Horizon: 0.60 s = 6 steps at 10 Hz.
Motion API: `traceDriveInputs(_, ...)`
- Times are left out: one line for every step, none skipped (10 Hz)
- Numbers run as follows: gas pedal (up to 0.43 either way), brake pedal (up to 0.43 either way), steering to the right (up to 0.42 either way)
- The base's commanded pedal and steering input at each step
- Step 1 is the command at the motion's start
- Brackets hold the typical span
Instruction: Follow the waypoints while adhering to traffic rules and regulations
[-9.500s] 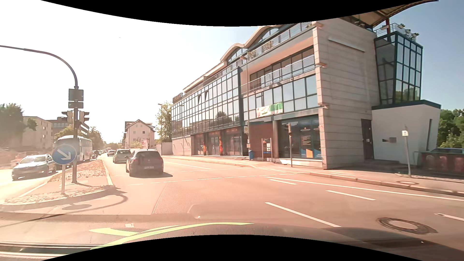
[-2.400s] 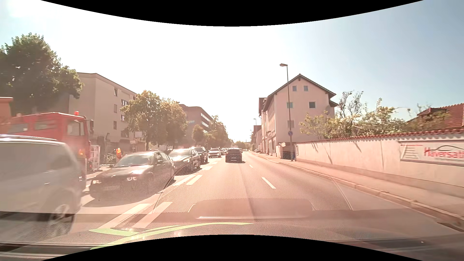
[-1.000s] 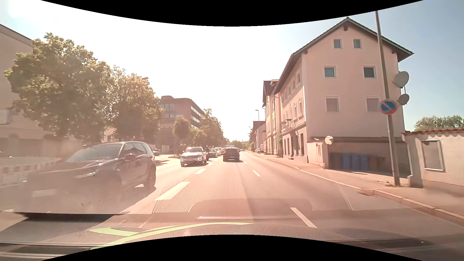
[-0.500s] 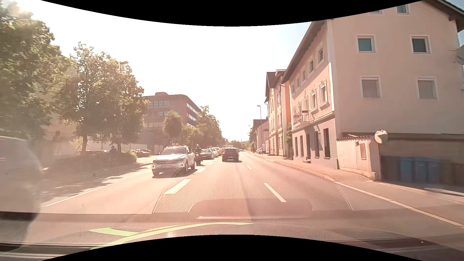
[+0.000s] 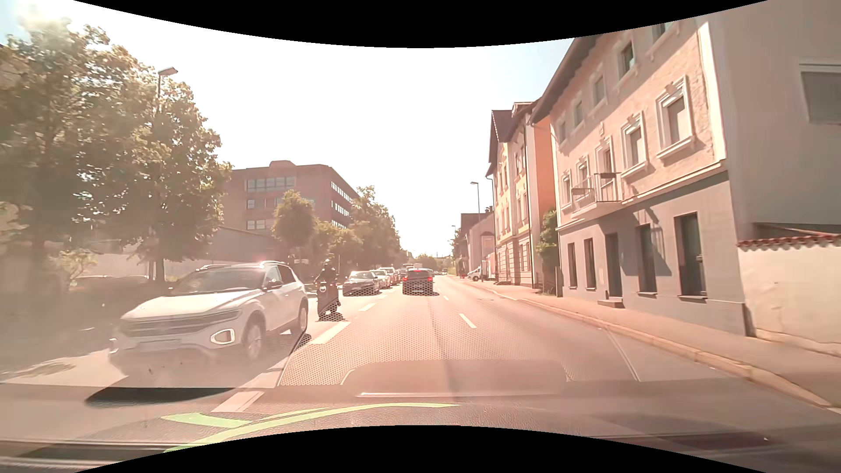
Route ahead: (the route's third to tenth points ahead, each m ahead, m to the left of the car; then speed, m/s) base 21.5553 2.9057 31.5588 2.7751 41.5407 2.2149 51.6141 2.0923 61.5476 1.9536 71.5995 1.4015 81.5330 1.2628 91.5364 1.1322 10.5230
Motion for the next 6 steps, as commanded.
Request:
traceDriveInputs(0.039,0.0,0.0)
traceDriveInputs(0.0,0.0,0.0)
traceDriveInputs(0.0,0.0,0.0)
traceDriveInputs(0.0,0.0,0.0)
traceDriveInputs(0.0,0.0,0.0)
traceDriveInputs(0.0,0.0,0.0)
